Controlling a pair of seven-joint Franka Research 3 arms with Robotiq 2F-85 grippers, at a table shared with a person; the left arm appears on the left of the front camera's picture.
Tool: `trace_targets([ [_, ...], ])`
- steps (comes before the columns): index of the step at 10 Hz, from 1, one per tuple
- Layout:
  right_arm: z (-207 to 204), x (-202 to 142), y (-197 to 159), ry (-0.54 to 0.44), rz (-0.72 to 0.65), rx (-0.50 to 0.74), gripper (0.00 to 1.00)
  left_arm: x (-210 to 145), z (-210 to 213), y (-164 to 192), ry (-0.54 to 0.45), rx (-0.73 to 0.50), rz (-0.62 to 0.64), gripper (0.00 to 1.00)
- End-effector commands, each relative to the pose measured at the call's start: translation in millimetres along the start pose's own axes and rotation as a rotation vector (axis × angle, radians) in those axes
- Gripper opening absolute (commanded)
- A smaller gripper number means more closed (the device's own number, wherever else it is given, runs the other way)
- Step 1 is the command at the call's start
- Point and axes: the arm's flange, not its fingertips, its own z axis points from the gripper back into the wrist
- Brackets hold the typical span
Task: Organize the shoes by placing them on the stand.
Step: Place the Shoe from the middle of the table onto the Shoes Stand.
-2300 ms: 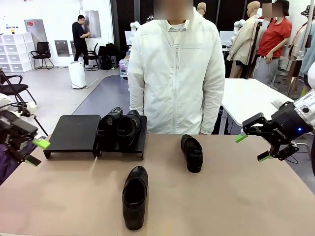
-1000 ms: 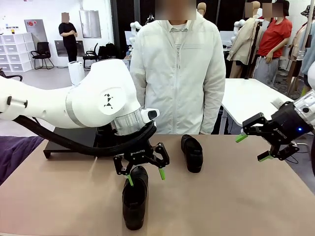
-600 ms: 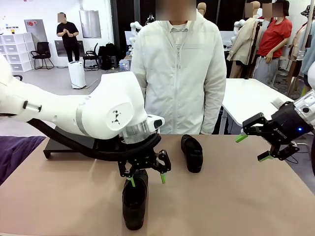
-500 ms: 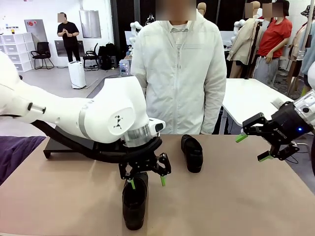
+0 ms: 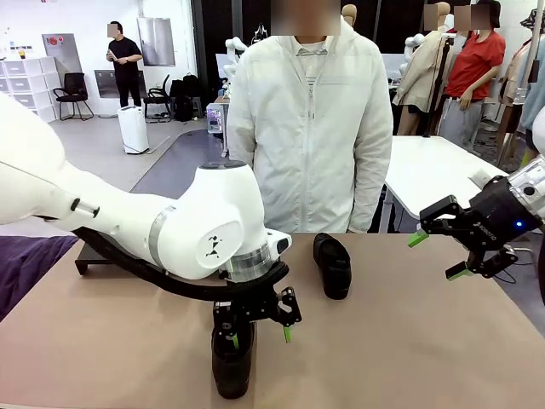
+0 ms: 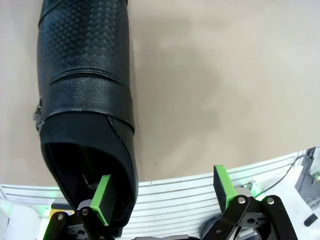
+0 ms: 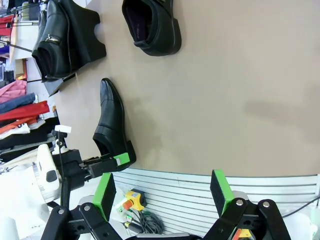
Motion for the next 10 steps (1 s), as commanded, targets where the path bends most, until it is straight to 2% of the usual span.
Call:
trace_targets([
  [1,1.1,-0.6,2.6,0.001,-0.023,0.014,1.0,2.1,-6.8,-5.9,-0.034,0.042,0.042,1.0],
  [4,1.1,-0.6,2.6,0.001,-0.023,0.014,1.0,2.4,-11.1,-11.5,-0.052,0.064,0.029,1.0],
  [5,1.1,-0.6,2.6,0.001,-0.023,0.014,1.0,3.2,-12.0,-11.7,-0.066,0.076,0.048,0.4],
  [6,1.1,-0.6,2.6,0.001,-0.023,0.014,1.0,3.0,-11.7,-11.1,-0.064,0.079,0.044,0.0],
  [10,1.1,-0.6,2.6,0.001,-0.023,0.014,1.0,2.4,-12.1,-11.0,-0.074,0.096,0.047,0.0],
])
